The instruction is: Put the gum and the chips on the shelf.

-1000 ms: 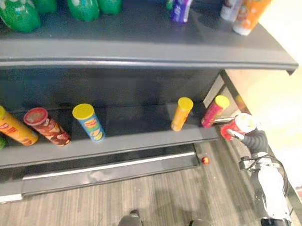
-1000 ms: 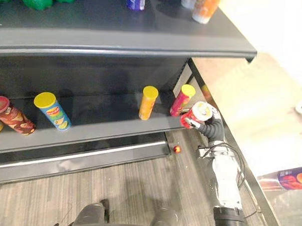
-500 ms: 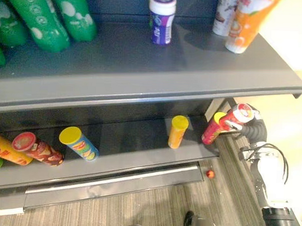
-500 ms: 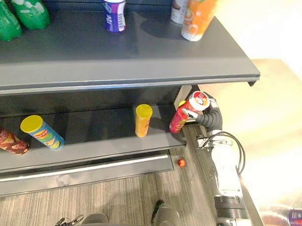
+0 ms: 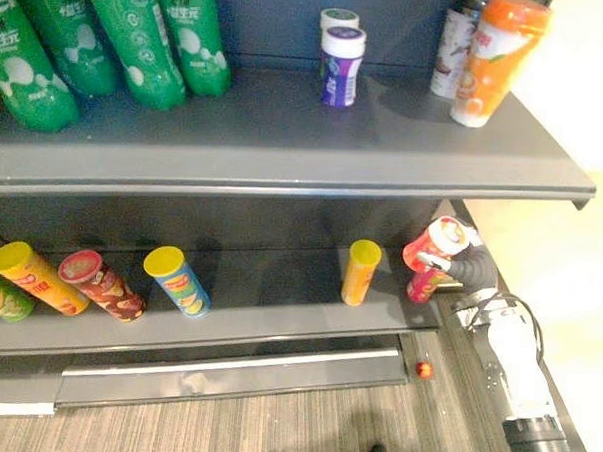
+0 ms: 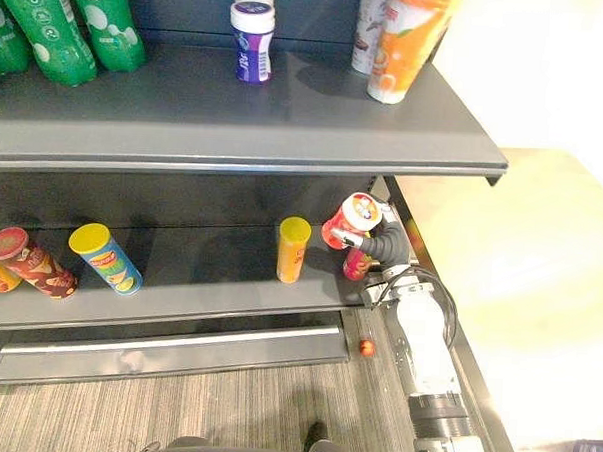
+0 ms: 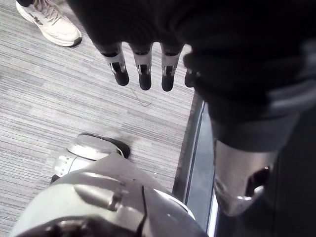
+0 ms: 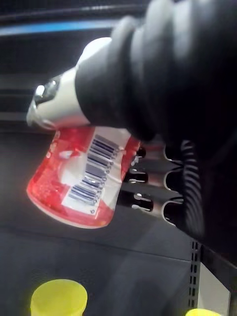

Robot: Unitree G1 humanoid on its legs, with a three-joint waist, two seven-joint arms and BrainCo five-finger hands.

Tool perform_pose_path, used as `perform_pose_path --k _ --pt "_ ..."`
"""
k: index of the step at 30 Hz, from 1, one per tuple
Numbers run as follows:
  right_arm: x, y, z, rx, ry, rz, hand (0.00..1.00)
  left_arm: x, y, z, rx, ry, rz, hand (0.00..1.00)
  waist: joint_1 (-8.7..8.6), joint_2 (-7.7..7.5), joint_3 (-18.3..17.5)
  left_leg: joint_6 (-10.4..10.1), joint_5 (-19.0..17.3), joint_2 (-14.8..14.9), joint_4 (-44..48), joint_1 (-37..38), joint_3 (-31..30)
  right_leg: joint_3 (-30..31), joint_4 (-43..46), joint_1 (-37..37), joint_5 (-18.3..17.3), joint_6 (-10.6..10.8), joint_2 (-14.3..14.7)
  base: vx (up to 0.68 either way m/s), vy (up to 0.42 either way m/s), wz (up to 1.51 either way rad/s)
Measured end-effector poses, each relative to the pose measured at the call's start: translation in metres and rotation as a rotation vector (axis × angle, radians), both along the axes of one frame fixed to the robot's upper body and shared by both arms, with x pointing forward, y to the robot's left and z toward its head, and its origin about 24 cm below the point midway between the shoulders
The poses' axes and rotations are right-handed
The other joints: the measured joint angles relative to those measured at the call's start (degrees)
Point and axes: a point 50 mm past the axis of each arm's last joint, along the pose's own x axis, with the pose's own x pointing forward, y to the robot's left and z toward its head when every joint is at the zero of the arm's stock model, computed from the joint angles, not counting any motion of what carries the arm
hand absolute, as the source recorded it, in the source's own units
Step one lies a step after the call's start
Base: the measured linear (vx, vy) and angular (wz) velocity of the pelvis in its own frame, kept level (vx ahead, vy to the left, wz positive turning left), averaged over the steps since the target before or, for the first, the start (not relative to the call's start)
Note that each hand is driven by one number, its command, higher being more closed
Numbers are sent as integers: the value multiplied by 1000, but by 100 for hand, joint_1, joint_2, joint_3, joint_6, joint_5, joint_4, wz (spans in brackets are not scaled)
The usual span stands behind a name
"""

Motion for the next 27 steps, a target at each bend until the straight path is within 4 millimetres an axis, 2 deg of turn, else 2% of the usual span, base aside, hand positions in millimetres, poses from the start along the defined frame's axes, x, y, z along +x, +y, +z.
perform_pose_path --k 2,7,11,14,19,27 --pt "0 4 0 -3 6 17 100 -2 -2 0 10 6 11 0 -61 77 -49 -2 33 84 -255 3 20 -146 -215 87 94 -16 108 -183 -66 31" --pt "-5 23 7 -9 -16 121 100 -4 -2 -1 11 18 12 0 12 32 -114 12 152 97 -442 -13 128 -177 -592 191 328 -37 159 -131 -38 3" --pt "-9 29 13 -22 -23 205 100 -7 -5 -2 -3 32 10 0 -61 155 -202 18 222 108 -540 -4 361 -140 -654 162 366 -26 164 -38 -11 -3" --pt "-12 36 12 -26 9 287 100 -6 -6 -3 -8 33 1 0 -83 184 -254 17 269 112 -616 61 466 -88 -654 140 422 -36 148 29 15 -10" --pt "-20 44 31 -74 -46 420 100 -3 -5 -4 -8 46 -3 0 -88 140 -282 -19 369 109 -691 83 483 -75 -657 117 497 -57 145 70 26 1" --pt "-22 72 67 -125 -147 611 100 4 -2 -5 -9 58 -35 0 -80 70 -317 -17 367 76 -694 87 479 -102 -661 136 497 -57 146 22 10 1"
